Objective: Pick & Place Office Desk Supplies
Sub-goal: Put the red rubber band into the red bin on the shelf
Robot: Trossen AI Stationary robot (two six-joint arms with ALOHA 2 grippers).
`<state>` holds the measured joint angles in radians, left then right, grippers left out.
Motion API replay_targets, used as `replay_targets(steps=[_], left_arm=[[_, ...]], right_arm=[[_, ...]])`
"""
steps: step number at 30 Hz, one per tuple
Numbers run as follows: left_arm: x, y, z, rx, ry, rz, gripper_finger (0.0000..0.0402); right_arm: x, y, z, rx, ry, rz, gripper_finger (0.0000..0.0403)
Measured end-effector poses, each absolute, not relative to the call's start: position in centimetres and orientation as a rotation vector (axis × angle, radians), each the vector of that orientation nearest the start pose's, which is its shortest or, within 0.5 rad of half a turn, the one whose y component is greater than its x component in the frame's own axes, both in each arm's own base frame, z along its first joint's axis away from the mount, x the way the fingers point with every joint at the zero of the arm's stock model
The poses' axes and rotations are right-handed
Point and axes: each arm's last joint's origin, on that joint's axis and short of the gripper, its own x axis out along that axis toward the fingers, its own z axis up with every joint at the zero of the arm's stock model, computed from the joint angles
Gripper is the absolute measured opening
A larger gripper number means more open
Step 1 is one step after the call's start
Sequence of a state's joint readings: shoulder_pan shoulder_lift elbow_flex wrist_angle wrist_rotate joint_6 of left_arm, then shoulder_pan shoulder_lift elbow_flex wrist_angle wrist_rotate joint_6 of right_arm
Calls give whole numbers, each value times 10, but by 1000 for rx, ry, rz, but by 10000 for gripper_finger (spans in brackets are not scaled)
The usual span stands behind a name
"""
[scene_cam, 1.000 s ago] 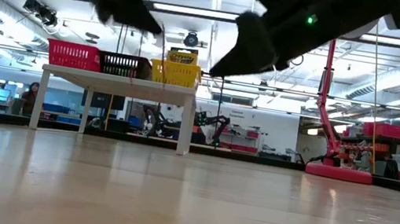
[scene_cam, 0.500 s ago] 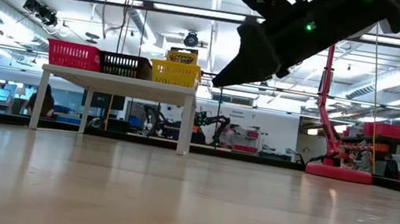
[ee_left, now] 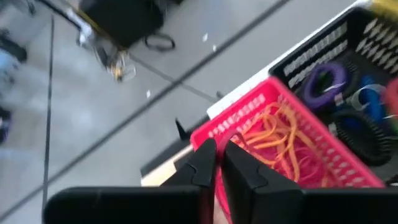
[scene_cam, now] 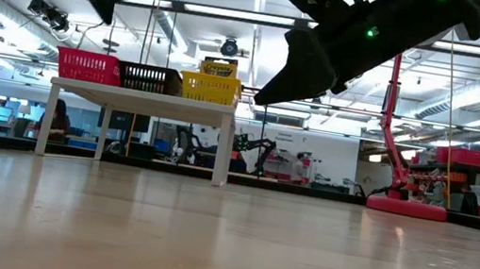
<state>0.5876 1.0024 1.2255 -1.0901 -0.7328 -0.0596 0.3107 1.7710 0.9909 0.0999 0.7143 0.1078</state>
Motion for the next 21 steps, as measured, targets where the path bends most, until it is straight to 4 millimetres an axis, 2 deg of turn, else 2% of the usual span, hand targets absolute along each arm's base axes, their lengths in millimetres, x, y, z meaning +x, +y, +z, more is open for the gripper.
replay_targets(steps=[4, 8, 14, 18, 21], left_arm=[[119, 124, 362, -65, 970, 1262, 56], [119, 136, 353, -173, 1025, 1189, 99], [123, 144, 344, -233, 1118, 1095, 172], [125, 145, 349, -247, 1209, 1086, 219], [129, 144, 358, -172, 1239, 1146, 243]], right_arm=[[347, 92, 176, -230, 575, -411, 5], [347, 92, 176, -228, 578, -403, 7], [347, 93, 175, -222, 584, -380, 3], [347, 93, 175, -221, 584, -377, 3], [347, 93, 175, -221, 584, -376, 5]])
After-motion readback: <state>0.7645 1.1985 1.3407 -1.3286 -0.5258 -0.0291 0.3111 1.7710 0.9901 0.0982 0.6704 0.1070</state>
